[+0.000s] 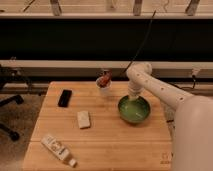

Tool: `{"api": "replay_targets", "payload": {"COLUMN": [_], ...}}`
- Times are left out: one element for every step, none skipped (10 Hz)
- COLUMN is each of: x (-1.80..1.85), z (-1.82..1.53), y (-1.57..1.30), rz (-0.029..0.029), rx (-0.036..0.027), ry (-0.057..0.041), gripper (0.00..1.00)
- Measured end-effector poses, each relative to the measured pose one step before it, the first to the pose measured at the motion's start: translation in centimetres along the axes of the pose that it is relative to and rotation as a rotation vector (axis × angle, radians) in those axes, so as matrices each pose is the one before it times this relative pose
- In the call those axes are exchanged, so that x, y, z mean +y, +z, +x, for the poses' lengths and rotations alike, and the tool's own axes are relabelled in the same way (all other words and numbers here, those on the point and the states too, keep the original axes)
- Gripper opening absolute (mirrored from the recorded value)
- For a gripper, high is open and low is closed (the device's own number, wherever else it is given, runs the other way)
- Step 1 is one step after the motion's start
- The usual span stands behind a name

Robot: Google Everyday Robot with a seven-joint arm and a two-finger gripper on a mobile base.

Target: Push the ceramic bowl across the table

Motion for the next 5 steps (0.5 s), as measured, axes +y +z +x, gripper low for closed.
{"api": "replay_targets", "payload": {"x": [-0.585, -1.003, -0.333, -0.376, -0.361], "z": [-0.225, -0.396, -0.170, 0.010, 0.167], "y": [-0.017, -0.124, -0.076, -0.026, -0.046], "rz": [0.00105, 0.00392, 0.00351, 0.00519, 0.00747], "rx": [0.00158, 0.00331, -0.00118, 0.00272, 0.00129], "ry": [-0.00442, -0.00721, -0.00135, -0.00148, 0.00053], "gripper": [0.00, 0.00, 0.00, 0.00, 0.00]}}
